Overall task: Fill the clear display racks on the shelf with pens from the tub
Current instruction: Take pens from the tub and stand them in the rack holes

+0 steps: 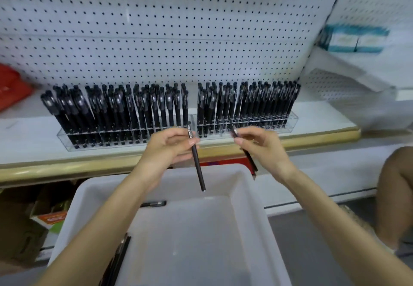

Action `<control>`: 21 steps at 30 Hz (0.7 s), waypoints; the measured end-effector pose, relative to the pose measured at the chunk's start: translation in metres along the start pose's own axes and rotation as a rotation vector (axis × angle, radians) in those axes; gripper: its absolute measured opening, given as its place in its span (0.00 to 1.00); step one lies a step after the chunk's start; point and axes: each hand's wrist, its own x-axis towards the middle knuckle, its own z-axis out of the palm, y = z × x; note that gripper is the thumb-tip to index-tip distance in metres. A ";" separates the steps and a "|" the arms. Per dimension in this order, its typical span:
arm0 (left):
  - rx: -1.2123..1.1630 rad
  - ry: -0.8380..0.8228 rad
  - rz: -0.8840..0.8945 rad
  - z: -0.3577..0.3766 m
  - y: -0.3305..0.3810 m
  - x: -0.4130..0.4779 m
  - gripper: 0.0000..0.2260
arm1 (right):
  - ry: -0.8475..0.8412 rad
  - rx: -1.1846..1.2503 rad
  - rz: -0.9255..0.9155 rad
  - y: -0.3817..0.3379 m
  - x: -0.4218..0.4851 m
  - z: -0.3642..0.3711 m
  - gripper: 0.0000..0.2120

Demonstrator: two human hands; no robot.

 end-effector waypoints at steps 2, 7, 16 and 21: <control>0.014 0.010 0.029 0.005 0.007 0.010 0.11 | 0.060 -0.002 -0.061 -0.010 0.019 -0.009 0.09; 0.056 0.077 0.084 0.010 0.015 0.032 0.10 | 0.116 -0.117 -0.231 -0.025 0.055 -0.015 0.17; 0.096 0.097 0.092 0.007 0.012 0.048 0.09 | 0.155 -0.116 -0.245 -0.034 0.084 0.000 0.15; 0.084 0.102 0.077 0.005 0.007 0.049 0.10 | 0.217 -0.132 -0.341 -0.027 0.088 0.012 0.23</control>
